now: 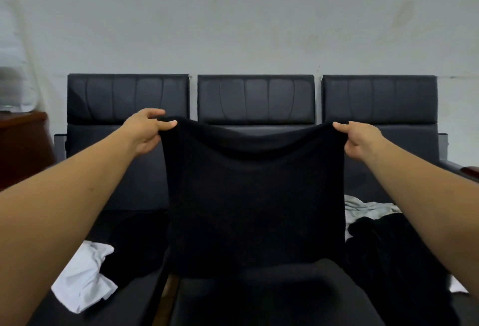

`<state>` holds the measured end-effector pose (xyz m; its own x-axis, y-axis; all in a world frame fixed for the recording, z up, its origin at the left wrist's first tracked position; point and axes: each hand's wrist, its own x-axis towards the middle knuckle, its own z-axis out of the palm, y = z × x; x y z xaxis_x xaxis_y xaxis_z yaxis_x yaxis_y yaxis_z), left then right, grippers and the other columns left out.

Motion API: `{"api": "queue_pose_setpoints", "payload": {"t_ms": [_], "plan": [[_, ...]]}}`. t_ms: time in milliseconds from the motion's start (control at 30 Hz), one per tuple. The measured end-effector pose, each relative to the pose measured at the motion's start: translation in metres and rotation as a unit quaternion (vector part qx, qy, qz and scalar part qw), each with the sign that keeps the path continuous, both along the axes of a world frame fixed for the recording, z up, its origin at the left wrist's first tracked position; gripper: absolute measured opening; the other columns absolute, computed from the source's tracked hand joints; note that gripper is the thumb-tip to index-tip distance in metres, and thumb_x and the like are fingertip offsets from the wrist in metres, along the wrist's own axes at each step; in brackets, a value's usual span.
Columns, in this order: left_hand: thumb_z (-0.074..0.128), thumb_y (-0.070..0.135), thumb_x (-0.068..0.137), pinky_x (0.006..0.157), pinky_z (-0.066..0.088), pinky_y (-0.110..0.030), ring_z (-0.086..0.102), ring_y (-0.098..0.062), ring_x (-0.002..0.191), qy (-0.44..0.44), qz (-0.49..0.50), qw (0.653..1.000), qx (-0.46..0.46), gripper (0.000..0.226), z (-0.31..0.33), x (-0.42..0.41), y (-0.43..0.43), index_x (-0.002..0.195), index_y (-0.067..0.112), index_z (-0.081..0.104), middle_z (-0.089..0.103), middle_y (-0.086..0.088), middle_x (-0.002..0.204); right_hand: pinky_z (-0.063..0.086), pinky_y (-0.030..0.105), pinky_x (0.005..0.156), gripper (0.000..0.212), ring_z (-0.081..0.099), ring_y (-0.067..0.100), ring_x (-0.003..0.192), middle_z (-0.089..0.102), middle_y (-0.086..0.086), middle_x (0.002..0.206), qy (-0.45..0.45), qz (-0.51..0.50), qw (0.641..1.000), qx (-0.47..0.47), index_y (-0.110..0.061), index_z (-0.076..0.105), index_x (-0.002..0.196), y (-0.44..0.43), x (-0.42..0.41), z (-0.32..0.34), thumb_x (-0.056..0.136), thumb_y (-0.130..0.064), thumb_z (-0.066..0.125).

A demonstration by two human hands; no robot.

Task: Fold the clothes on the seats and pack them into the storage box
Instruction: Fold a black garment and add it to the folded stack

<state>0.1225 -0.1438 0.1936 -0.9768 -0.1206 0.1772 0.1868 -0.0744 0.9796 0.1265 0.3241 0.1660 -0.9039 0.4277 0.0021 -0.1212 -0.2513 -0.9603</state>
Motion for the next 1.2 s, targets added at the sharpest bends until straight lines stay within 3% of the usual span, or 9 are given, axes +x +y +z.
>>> {"api": "queue_pose_setpoints", "payload": {"t_ms": [167,300,433,600,733,833,1067,1133,1200], "plan": [[0.073,-0.004,0.084,0.087,0.054,-0.026,0.067,-0.020,0.101,0.076,0.044,0.976,-0.199,0.029,0.025,0.007,-0.006,0.109,0.012,0.070,0.070,-0.008,0.101,0.061,0.036,0.085,0.046,0.073,0.023,0.095,0.073,0.010,0.110,0.030,-0.061,0.997,0.029,-0.006,0.068,0.116,0.012,0.011,0.025,0.074,-0.013,0.087],[0.079,0.015,0.083,0.095,0.044,-0.029,0.061,-0.022,0.112,0.109,0.159,0.882,-0.430,0.022,0.015,0.022,-0.014,0.105,0.014,0.075,0.071,-0.010,0.109,0.054,0.025,0.069,0.010,0.066,0.016,0.080,0.072,-0.001,0.084,0.064,-0.041,0.995,0.063,-0.011,0.067,0.091,-0.004,0.044,0.011,0.086,-0.009,0.075],[0.076,0.019,0.086,0.090,0.042,-0.029,0.065,-0.027,0.107,0.110,0.148,0.851,-0.493,0.023,-0.038,0.049,-0.024,0.106,0.007,0.076,0.074,-0.012,0.106,0.050,0.029,0.072,0.035,0.060,0.016,0.068,0.063,-0.004,0.057,0.034,-0.005,0.996,0.086,-0.017,0.049,0.065,-0.016,0.077,-0.038,0.088,-0.004,0.072],[0.070,0.019,0.091,0.073,0.043,-0.031,0.065,-0.025,0.085,0.043,0.033,0.884,-0.464,0.009,-0.115,0.067,-0.047,0.083,0.015,0.071,0.069,-0.004,0.084,0.050,0.036,0.084,0.039,0.058,0.021,0.075,0.056,0.007,0.074,-0.024,-0.003,0.991,0.132,-0.019,0.042,0.069,-0.024,0.113,-0.108,0.088,-0.004,0.072],[0.060,0.021,0.098,0.071,0.044,-0.030,0.059,-0.016,0.072,-0.047,-0.050,0.937,-0.342,0.020,-0.147,0.096,-0.054,0.080,0.014,0.062,0.064,0.003,0.073,0.051,0.036,0.083,0.021,0.063,0.023,0.087,0.065,0.013,0.098,-0.072,0.014,0.987,0.143,-0.019,0.063,0.096,-0.020,0.132,-0.146,0.089,-0.001,0.071],[0.052,0.016,0.102,0.078,0.050,-0.035,0.059,-0.024,0.080,-0.111,-0.147,0.961,-0.205,0.020,-0.157,0.108,-0.055,0.085,0.007,0.057,0.061,-0.008,0.081,0.056,0.034,0.073,0.007,0.066,0.023,0.080,0.068,0.014,0.093,-0.134,0.070,0.976,0.156,-0.008,0.066,0.095,-0.016,0.146,-0.158,0.095,-0.001,0.063],[0.049,0.012,0.101,0.068,0.058,-0.035,0.067,-0.017,0.076,-0.235,-0.282,0.917,-0.154,0.017,-0.171,0.124,-0.053,0.085,0.008,0.054,0.064,-0.008,0.084,0.057,0.031,0.057,0.015,0.069,0.018,0.067,0.069,0.007,0.077,-0.233,0.206,0.937,0.156,-0.009,0.057,0.085,-0.008,0.165,-0.167,0.099,-0.004,0.056],[0.070,0.020,0.090,0.068,0.058,-0.034,0.065,-0.019,0.077,-0.272,-0.336,0.890,-0.147,0.021,-0.178,0.122,-0.059,0.088,0.008,0.054,0.062,-0.009,0.087,0.053,0.026,0.047,0.018,0.065,0.015,0.056,0.065,0.006,0.069,-0.274,0.277,0.906,0.163,-0.007,0.056,0.084,-0.008,0.171,-0.167,0.100,0.000,0.051],[0.090,0.030,0.067,0.068,0.057,-0.033,0.065,-0.021,0.081,-0.298,-0.374,0.865,-0.152,0.050,-0.187,0.117,-0.064,0.094,0.006,0.056,0.063,-0.011,0.090,0.050,0.024,0.042,0.019,0.063,0.014,0.051,0.062,0.007,0.066,-0.298,0.308,0.887,0.172,-0.005,0.056,0.084,-0.007,0.172,-0.169,0.100,0.002,0.048]]}}
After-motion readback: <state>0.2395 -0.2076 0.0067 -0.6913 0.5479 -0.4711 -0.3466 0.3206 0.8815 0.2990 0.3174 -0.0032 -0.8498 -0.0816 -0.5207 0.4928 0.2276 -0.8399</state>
